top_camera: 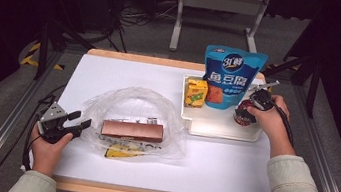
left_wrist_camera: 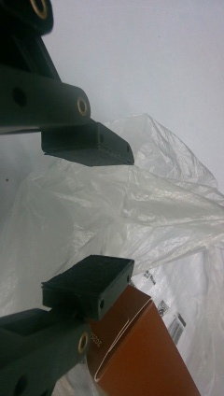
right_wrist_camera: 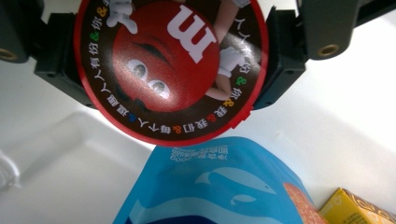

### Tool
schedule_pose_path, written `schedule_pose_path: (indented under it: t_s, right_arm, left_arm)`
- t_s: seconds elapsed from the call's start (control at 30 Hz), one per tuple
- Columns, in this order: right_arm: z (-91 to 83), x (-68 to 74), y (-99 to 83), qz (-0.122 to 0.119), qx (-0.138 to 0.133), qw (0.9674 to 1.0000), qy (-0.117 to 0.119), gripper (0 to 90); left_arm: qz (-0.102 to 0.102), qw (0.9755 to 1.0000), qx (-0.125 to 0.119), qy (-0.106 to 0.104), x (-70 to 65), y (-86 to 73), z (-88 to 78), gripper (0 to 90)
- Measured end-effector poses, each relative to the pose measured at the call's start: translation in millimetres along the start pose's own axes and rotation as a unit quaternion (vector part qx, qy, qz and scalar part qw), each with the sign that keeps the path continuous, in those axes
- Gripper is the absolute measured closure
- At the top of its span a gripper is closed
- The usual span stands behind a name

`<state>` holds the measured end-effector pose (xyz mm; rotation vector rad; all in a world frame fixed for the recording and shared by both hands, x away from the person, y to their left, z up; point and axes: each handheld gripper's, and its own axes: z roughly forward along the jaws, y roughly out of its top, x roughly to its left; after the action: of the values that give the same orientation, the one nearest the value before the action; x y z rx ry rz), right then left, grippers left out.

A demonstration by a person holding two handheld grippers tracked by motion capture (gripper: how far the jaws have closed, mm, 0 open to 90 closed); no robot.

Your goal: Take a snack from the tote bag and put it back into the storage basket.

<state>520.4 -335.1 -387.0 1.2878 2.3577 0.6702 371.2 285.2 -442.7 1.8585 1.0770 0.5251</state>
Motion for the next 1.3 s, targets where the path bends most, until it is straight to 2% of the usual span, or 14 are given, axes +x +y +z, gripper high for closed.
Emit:
schedule_pose_path:
  t_s: [0.13,0.23,0.57,0.7,0.77,0.87,0.93,0.97,1.03,1.1,1.17,1.3]
  right_arm:
    - [-1.8,1.0,-0.2,0.006,-0.011,0.9999,0.006,16.3]
    - [-5.3,3.2,-0.2,-0.002,-0.017,0.9998,0.004,15.6]
    - [-29.8,7.5,-3.3,-0.006,-0.074,0.997,-0.02,15.8]
    - [-43.6,10.6,-5.0,-0.011,-0.093,0.9953,-0.022,27.8]
    - [-49.6,11.9,-5.6,-0.021,-0.094,0.9951,-0.022,34.1]
    - [-61.5,14.8,-7.6,-0.043,-0.091,0.9948,-0.017,54.2]
    - [-65.3,17.3,-9.3,-0.05,-0.091,0.9946,-0.008,62.7]
    - [-65.3,17.3,-9.3,-0.05,-0.091,0.9946,-0.008,62.7]
    - [-68.9,21.8,-11.8,-0.06,-0.083,0.9948,0.005,75.9]
    - [-70.4,26.5,-14.2,-0.064,-0.073,0.9952,0.016,85.1]
    - [-70.3,29.2,-15.7,-0.068,-0.068,0.995,0.024,90.0]
    - [-68.0,31.6,-17.6,-0.075,-0.065,0.9945,0.035,90.0]
  left_arm:
    - [0.0,1.0,0.0,0.0,0.1,0.0,0.1,44.0]
    - [0.001,1.0,0.001,-0.001,0.0,0.1,0.1,44.0]
    - [0.002,1.0,0.001,-0.001,-1.2,0.4,2.0,43.9]
    - [0.004,1.0,0.001,-0.001,-1.3,0.6,2.1,44.0]
    - [0.004,1.0,0.0,-0.001,-1.3,0.8,2.0,44.0]
    - [0.004,1.0,0.0,0.0,-1.4,0.8,2.0,44.0]
    - [0.004,1.0,0.0,-0.001,-1.4,0.9,1.9,44.0]
    - [0.004,1.0,0.0,-0.001,-1.4,0.9,1.9,44.0]
    - [0.004,1.0,-0.001,-0.001,-1.4,0.8,1.8,44.0]
    - [0.004,1.0,-0.001,-0.001,-1.4,0.8,1.8,44.0]
    - [0.004,1.0,-0.001,-0.001,-1.4,0.8,1.8,44.0]
    - [0.004,1.0,-0.001,-0.001,-1.5,0.7,1.7,44.0]
